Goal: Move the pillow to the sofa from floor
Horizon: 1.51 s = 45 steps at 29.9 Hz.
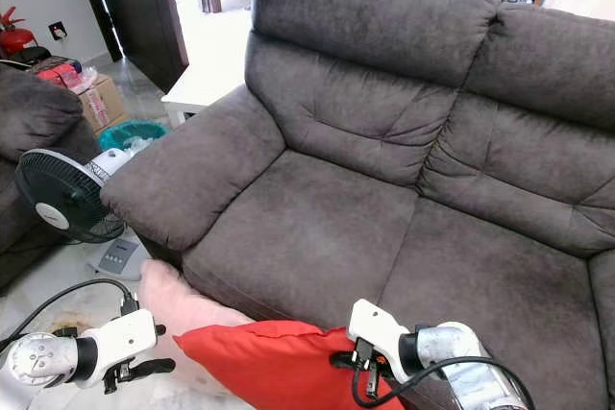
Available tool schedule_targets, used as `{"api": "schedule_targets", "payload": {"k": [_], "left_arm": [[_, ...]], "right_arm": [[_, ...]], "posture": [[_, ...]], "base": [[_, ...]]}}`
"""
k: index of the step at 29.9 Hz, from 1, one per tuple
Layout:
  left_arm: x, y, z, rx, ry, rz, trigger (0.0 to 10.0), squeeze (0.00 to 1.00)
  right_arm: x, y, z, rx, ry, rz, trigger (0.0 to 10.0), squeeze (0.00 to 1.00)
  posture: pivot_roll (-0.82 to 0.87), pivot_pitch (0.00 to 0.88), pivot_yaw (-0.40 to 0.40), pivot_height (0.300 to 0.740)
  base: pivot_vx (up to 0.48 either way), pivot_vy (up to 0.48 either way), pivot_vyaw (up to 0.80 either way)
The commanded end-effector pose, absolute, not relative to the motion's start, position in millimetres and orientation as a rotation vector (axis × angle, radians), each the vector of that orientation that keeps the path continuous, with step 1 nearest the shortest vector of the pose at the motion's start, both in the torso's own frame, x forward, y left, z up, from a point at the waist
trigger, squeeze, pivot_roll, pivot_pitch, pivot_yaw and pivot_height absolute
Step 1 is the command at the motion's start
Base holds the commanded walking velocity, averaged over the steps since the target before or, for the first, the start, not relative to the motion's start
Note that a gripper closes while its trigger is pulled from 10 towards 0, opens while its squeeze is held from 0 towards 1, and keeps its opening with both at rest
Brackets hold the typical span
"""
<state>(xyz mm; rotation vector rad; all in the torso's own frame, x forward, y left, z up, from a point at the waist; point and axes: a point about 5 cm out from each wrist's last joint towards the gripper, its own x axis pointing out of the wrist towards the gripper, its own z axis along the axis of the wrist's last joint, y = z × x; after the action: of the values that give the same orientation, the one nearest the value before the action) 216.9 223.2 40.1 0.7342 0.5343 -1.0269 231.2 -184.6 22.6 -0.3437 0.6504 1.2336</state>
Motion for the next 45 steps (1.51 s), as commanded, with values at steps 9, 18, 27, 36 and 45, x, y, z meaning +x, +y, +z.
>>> {"api": "schedule_targets", "payload": {"k": [9,18,27,36,45], "left_arm": [[201.8,227.1,21.8,0.79,0.542,-1.091,10.0,0.0],[207.0,223.5,21.2,0.811,0.441,-1.039,10.0,0.0],[191.1,224.5,10.0,0.839,0.475,-1.166,10.0,0.0],[184.6,231.6,3.0,0.861,0.507,-1.202,10.0,0.0],[189.8,236.1,5.1,0.908,0.436,-1.14,10.0,0.0]], "right_arm": [[235.3,-177.5,62.7,-0.394,0.527,1.352,10.0,0.0],[228.5,-176.3,63.0,-0.402,0.555,1.388,10.0,0.0],[223.9,-173.2,78.1,-0.439,0.535,1.463,10.0,0.0],[225.1,-174.7,90.8,-0.484,0.514,1.484,10.0,0.0],[218.0,-178.0,89.5,-0.523,0.552,1.505,10.0,0.0]], "posture": [[0.13,0.018,-0.06,0.74],[0.13,0.012,-0.065,0.74],[0.12,0.0,-0.06,0.74],[0.12,0.0,-0.055,0.74],[0.12,0.0,-0.057,0.74]], "base": [[0.0,0.0,0.0],[0.0,0.0,0.0],[0.0,0.0,0.0],[0.0,0.0,0.0],[0.0,0.0,0.0]]}}
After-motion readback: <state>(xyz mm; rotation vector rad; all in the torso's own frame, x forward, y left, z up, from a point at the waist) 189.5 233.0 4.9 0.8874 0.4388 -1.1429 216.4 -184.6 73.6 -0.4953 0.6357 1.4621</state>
